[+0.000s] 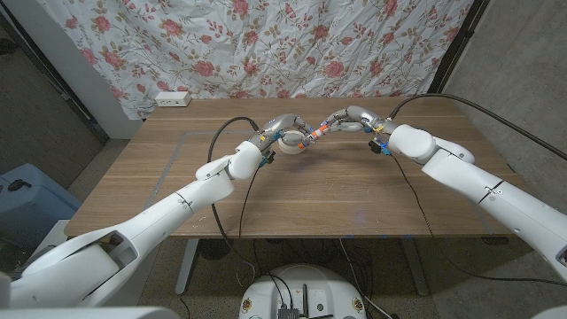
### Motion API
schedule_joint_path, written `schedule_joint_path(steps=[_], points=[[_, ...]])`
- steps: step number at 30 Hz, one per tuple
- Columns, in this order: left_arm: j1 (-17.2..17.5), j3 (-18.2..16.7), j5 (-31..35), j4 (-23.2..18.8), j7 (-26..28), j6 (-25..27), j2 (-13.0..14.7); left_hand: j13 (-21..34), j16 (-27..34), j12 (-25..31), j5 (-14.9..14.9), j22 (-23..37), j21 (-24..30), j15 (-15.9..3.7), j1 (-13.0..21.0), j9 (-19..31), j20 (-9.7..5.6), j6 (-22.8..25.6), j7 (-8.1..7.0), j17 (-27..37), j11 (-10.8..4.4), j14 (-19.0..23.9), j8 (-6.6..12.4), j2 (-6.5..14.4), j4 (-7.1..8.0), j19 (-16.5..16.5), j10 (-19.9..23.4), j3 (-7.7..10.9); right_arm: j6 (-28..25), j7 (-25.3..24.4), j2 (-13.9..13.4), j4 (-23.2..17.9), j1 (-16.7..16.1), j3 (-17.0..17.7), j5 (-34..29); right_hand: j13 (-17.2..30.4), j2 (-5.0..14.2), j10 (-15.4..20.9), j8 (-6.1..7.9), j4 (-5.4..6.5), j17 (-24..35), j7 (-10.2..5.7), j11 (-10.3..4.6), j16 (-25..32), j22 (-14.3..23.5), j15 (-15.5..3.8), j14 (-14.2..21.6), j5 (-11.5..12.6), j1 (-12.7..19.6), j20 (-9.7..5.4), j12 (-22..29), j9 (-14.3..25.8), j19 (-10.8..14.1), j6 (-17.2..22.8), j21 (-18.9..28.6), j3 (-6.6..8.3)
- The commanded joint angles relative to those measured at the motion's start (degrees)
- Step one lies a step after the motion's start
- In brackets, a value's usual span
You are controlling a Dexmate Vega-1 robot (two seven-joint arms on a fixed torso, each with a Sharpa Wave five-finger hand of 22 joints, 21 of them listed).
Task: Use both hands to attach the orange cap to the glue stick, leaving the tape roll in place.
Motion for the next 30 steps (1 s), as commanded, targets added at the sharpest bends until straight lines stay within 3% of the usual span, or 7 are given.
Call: schedule_joint_path(steps=[1, 30], points=[[0.5, -0.1, 0.3, -0.7, 0.4, 0.5, 0.1, 0.2, -0.1, 0.4, 0.2, 0.2, 0.3, -6.24, 0.6, 0.6, -0.12, 6.7, -0.23, 0.1, -1.34, -0.3, 0.41, 1.5, 0.24, 0.3, 1.1, 0.14, 1.2, -0.4, -0.1, 0.6, -0.9, 0.9, 1.5, 0.1, 0.42, -0.1, 0.20, 0.08, 0.2, -0.10, 0.16, 0.5, 0.2, -6.87, -0.1, 0.0, -0.1, 0.39, 0.0, 0.2, 0.0, 0.4, 0.0, -0.13], [0.6, -0.3, 0.7, -0.8, 1.0, 0.1, 0.1, 0.2, -0.1, 0.3, 0.2, 0.2, 0.3, -6.18, 0.8, 0.6, -0.14, 6.7, -0.40, 0.1, -1.35, -0.3, 0.42, 1.5, 0.17, 0.3, 1.0, 0.16, 2.4, -1.5, 1.1, 1.5, -1.8, 0.7, 3.0, 0.2, 0.58, 0.3, 0.16, -0.01, 0.3, -0.10, 0.15, 0.8, 0.2, -6.96, 0.2, 0.0, 0.1, 0.40, 0.1, 0.3, 0.4, 0.8, 0.1, -0.38]])
